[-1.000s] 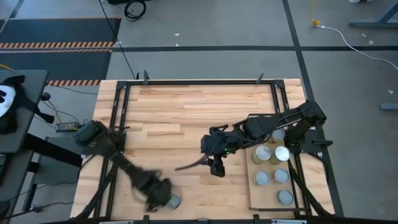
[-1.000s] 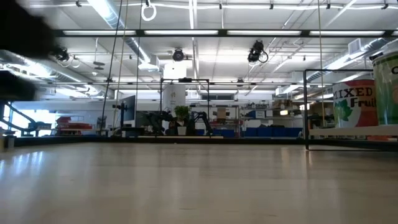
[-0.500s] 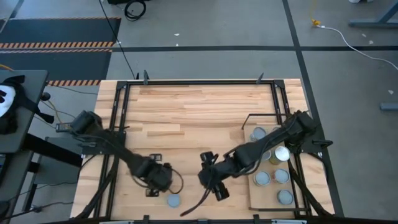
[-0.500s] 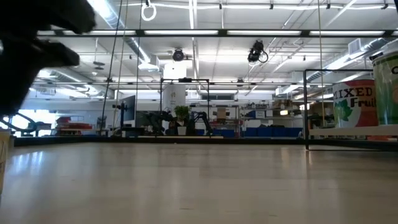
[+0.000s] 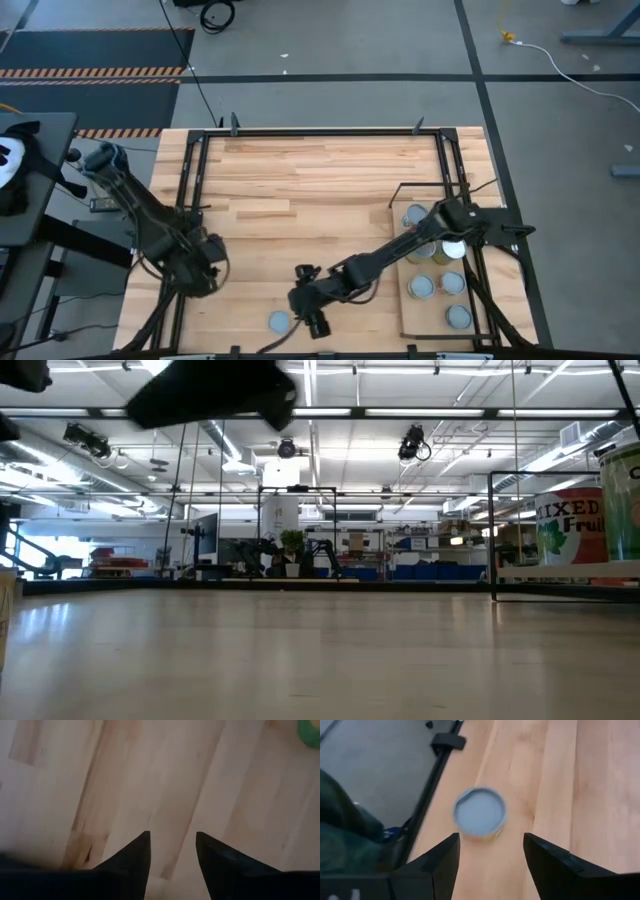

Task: Pick and place cans onto a shelf
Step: Put the canned corn on the shelf

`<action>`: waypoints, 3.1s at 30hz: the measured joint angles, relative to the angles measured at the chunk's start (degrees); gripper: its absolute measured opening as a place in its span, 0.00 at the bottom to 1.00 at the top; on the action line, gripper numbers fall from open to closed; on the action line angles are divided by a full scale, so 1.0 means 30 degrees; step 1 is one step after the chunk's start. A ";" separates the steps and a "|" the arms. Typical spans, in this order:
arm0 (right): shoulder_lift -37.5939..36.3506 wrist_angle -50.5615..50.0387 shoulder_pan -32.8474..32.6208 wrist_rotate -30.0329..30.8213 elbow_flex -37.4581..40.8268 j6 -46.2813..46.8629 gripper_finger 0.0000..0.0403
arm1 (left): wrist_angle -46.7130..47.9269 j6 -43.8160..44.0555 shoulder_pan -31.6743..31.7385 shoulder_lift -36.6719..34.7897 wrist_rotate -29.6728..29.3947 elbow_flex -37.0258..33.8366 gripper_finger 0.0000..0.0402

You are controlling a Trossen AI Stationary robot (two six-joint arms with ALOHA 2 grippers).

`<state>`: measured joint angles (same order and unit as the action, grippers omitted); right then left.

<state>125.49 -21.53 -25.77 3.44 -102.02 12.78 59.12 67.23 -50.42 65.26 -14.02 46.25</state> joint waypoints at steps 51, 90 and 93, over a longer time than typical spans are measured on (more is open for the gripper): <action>-0.0842 -1.7011 -0.2674 0.0076 -0.7837 0.1042 0.02 | -0.3518 0.4849 -0.0646 -0.3151 -0.7181 -0.1527 0.40; -1.4530 -0.4344 -0.5202 -0.6063 1.5715 -1.2205 0.03 | -1.9273 0.1215 0.4381 -0.3165 -1.1366 -0.1527 0.40; -1.3631 -0.4344 -0.5682 -0.5263 1.5715 -1.2364 0.03 | -1.9364 0.1358 0.4381 -0.3165 -1.0585 -0.1527 0.40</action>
<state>84.60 -34.57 -42.81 -12.35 -54.87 -24.32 1.03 71.30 -37.28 55.77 -45.77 41.67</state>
